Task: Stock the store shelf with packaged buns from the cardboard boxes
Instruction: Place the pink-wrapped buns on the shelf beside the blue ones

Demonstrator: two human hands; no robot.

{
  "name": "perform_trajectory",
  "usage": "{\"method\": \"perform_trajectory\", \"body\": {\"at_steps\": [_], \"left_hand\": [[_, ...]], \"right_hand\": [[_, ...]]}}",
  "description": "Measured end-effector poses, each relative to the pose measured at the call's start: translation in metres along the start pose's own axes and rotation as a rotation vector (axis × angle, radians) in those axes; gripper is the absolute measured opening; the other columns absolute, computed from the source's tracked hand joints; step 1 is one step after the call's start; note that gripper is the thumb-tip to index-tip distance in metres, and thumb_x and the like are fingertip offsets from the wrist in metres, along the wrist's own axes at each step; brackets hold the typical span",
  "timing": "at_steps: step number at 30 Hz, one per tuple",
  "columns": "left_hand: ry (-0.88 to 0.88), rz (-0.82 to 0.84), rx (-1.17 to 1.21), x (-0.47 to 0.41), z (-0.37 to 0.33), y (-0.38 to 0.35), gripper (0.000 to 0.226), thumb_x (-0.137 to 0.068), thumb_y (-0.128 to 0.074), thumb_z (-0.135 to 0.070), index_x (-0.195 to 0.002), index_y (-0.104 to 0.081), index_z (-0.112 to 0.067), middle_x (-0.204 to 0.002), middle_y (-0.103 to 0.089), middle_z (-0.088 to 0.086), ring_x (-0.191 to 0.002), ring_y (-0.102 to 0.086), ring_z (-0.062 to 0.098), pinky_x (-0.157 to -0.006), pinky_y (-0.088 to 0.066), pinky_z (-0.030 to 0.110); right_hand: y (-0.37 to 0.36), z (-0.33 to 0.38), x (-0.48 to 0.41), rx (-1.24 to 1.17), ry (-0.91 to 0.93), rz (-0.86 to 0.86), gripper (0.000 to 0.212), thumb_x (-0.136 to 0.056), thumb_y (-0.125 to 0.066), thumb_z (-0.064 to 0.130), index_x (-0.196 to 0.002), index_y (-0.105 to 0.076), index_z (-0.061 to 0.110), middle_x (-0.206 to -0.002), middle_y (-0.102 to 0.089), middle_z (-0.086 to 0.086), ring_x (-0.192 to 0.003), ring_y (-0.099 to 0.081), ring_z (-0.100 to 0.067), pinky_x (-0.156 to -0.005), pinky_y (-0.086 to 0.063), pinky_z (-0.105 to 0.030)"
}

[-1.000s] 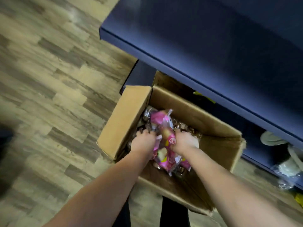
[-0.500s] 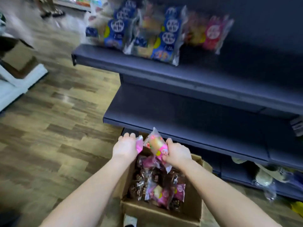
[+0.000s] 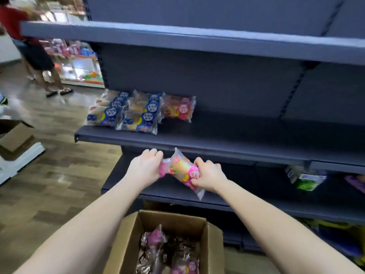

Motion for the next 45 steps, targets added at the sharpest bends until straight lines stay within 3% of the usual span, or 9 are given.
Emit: {"method": "perform_trajectory", "body": {"at_steps": [8,12,14,20,23,27,32,36,45], "left_hand": [[-0.271,-0.198,-0.02,-0.073,-0.082,0.066,0.036,-0.049,-0.081,-0.006,-0.069,-0.051,-0.012,-0.066,-0.048,-0.001,-0.063,-0.054,0.024,-0.038,-0.015,0.016],[-0.395,-0.335,0.029,-0.097,-0.103,0.07,0.003,-0.065,-0.053,-0.011,-0.067,-0.052,-0.008,-0.064,-0.049,0.002,-0.06,-0.053,0.027,-0.037,-0.013,0.018],[-0.4,-0.339,0.042,-0.11,-0.108,0.063,0.016,-0.058,-0.062,-0.001,-0.067,-0.051,-0.009,-0.064,-0.048,0.002,-0.06,-0.051,0.026,-0.037,-0.015,0.019],[-0.35,-0.113,0.037,-0.139,-0.114,0.002,0.054,-0.031,-0.084,0.004,-0.076,-0.058,-0.01,-0.074,-0.052,0.004,-0.066,-0.055,0.025,-0.034,-0.033,0.023],[-0.32,0.122,0.052,-0.143,-0.118,-0.039,0.063,-0.072,-0.075,-0.022,-0.127,-0.047,-0.006,-0.129,-0.048,0.012,-0.117,-0.048,0.035,-0.078,-0.053,0.039],[-0.278,0.372,0.098,-0.151,-0.122,-0.064,0.083,-0.087,-0.048,-0.034,-0.152,0.0,-0.014,-0.158,-0.005,0.011,-0.143,-0.008,0.039,-0.116,-0.018,0.042],[-0.274,0.455,0.129,-0.186,-0.133,-0.075,0.104,-0.077,-0.057,-0.06,-0.152,0.0,-0.017,-0.159,0.001,0.009,-0.145,0.005,0.036,-0.116,-0.011,0.047],[-0.219,0.392,0.231,-0.21,-0.142,-0.093,0.118,-0.066,-0.052,-0.08,-0.152,0.006,-0.023,-0.159,0.006,0.006,-0.144,0.009,0.037,-0.116,-0.012,0.051],[-0.083,0.458,0.205,-0.255,-0.163,-0.1,0.116,-0.075,-0.056,-0.069,-0.151,0.014,-0.016,-0.157,0.02,0.007,-0.142,0.023,0.033,-0.119,-0.001,0.046]], "right_hand": [[0.104,-0.061,0.034,-0.012,-0.215,-0.256,0.043,-0.077,-0.061,0.037,-0.11,-0.041,0.017,-0.091,-0.051,-0.001,-0.101,-0.048,-0.024,-0.092,-0.034,-0.04],[0.125,-0.079,0.042,-0.081,-0.378,-0.331,0.038,-0.081,-0.056,0.035,-0.11,-0.04,0.017,-0.09,-0.05,-0.001,-0.096,-0.049,-0.025,-0.087,-0.036,-0.04],[0.125,-0.088,0.04,-0.127,-0.449,-0.343,0.033,-0.081,-0.055,0.033,-0.106,-0.039,0.018,-0.091,-0.054,-0.001,-0.094,-0.051,-0.026,-0.085,-0.036,-0.039],[0.097,-0.108,0.016,-0.319,-0.641,-0.376,0.034,-0.088,-0.048,0.028,-0.118,-0.037,0.019,-0.092,-0.06,-0.002,-0.093,-0.059,-0.029,-0.084,-0.042,-0.038],[0.075,-0.111,0.003,-0.283,-0.64,-0.43,0.044,-0.095,-0.041,0.024,-0.137,-0.031,0.027,-0.098,-0.062,-0.009,-0.093,-0.058,-0.031,-0.077,-0.047,-0.037],[0.063,-0.112,-0.01,-0.035,-0.667,-0.39,0.038,-0.099,-0.035,0.029,-0.136,-0.041,0.034,-0.124,-0.05,-0.007,-0.113,-0.045,-0.03,-0.091,-0.039,-0.044],[0.067,-0.139,-0.036,0.149,-0.645,-0.177,0.062,-0.093,-0.03,0.059,-0.146,-0.029,0.028,-0.158,-0.01,-0.006,-0.14,-0.016,-0.035,-0.11,-0.008,-0.06],[0.07,-0.155,-0.072,0.055,-0.592,-0.062,0.088,-0.082,-0.041,0.069,-0.15,-0.017,0.019,-0.158,-0.009,-0.013,-0.137,-0.026,-0.036,-0.111,-0.022,-0.05],[0.089,-0.223,-0.135,-0.023,-0.377,-0.048,0.086,-0.077,-0.047,0.071,-0.147,-0.018,0.031,-0.155,-0.016,-0.001,-0.132,-0.038,-0.026,-0.095,-0.044,-0.041]]}}
Point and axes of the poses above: each hand's wrist, its own x-axis away from the middle knuckle, its own y-axis out of the back of the hand, z = x × y, the point moved 2 cm from there along -x, towards the middle knuckle
